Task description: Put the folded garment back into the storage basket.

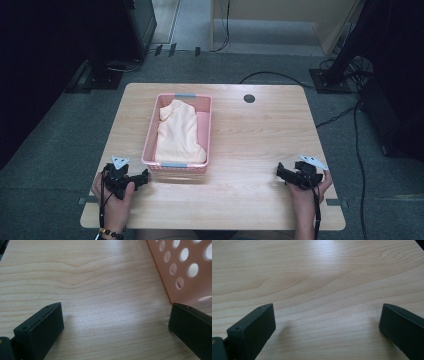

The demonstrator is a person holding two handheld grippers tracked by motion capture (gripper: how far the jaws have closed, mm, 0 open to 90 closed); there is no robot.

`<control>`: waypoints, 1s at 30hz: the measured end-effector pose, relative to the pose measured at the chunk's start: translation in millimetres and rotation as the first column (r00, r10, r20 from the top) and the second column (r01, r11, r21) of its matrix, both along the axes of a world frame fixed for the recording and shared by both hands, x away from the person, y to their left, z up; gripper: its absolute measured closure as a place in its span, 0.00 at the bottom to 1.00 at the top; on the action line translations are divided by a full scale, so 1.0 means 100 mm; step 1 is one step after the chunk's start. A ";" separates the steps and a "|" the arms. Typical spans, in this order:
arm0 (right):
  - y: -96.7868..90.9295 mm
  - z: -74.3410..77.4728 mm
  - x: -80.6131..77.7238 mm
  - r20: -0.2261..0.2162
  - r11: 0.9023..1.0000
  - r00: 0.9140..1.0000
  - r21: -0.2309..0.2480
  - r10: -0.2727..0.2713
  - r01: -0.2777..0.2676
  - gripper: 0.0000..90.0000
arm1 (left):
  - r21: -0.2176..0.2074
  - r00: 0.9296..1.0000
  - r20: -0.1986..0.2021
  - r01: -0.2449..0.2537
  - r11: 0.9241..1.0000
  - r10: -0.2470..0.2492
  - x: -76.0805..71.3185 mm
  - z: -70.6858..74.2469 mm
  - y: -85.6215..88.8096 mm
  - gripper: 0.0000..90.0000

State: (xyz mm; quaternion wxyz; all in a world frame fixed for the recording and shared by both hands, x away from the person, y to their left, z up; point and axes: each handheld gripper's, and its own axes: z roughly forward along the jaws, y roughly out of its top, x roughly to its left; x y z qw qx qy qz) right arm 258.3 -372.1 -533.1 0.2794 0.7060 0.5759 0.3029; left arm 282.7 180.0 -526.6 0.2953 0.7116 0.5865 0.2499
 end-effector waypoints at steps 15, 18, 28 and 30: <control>-0.12 -0.01 -0.21 -0.014 1.000 1.000 -0.023 -0.009 0.008 0.00 | 0.000 1.000 0.000 0.000 1.000 0.000 0.00 0.00 0.00 0.00; -0.15 -0.01 -0.25 -0.010 1.000 1.000 -0.015 -0.007 0.007 0.00 | 0.000 1.000 0.000 0.000 1.000 0.000 0.00 0.00 0.00 0.00; -0.16 -0.02 -0.39 -0.034 0.997 0.999 -0.062 0.032 -0.034 0.00 | 0.000 1.000 0.000 0.000 1.000 0.000 0.00 0.00 0.00 0.00; -0.17 -0.02 -0.41 -0.035 0.997 0.999 -0.064 0.041 -0.044 0.00 | 0.000 1.000 0.000 0.000 1.000 0.000 0.00 0.00 0.00 0.00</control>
